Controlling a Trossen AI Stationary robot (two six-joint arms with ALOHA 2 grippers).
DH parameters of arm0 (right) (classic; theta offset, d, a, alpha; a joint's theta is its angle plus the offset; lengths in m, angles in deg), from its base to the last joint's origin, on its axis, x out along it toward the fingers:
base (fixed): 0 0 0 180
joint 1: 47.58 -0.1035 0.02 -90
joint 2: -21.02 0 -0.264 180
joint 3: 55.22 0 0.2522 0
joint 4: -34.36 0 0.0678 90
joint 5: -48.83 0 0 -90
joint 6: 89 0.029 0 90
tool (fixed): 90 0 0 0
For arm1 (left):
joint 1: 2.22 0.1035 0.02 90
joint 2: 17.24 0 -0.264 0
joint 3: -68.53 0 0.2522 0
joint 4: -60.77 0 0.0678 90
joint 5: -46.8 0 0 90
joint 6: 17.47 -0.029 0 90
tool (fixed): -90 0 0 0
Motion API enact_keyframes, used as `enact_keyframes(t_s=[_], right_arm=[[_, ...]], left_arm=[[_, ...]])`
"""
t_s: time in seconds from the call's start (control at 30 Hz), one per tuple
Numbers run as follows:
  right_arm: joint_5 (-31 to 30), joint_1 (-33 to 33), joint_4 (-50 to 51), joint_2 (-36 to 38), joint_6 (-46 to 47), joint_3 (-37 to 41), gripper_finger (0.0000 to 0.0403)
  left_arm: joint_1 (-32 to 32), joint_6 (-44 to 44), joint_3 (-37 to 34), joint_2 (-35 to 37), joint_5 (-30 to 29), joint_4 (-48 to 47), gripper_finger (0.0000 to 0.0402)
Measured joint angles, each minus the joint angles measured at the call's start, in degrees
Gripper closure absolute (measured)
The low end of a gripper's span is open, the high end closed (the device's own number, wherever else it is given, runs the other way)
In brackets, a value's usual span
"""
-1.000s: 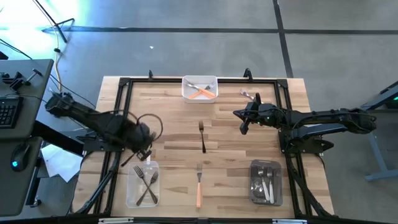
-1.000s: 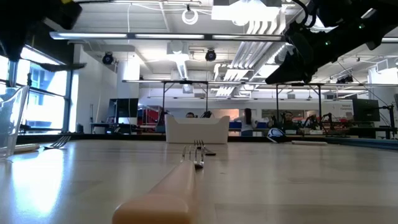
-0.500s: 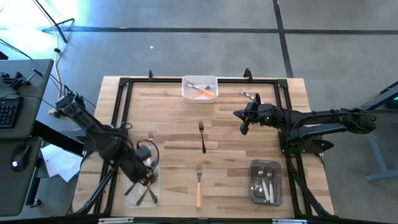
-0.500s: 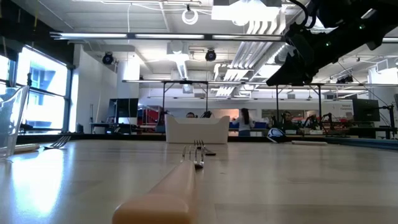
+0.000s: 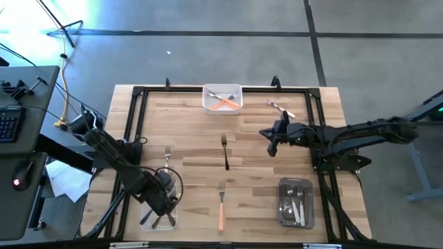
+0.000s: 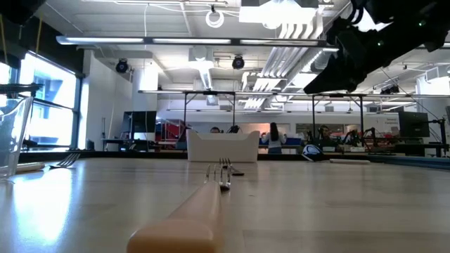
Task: Sort silverware by color (type)
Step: Put the top silver fork into the transparent bin
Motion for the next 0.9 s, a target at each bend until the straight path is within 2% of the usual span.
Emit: enact_keyframes(t_s=[0.17,0.4,0.77,0.9], right_arm=[[-2.65,-3.67,-0.02,0.0,0.97,0.0,0.0403],[-6.75,-7.24,-0.02,0.0,1.28,0.0,0.0403],[-7.17,-7.61,-0.04,0.0,1.25,0.0,0.0403],[-7.17,-7.59,-0.04,0.0,1.25,0.0,0.0403]], left_arm=[[-0.23,-0.02,-0.79,-1.61,-2.83,0.1,0.0396],[-3.53,4.62,-2.67,-2.1,-2.34,2.03,0.0396],[-6.05,6.8,-2.67,-2.59,-3.78,0.46,0.0396],[-6.01,5.02,-2.71,-4.51,-2.0,0.68,0.0396]])
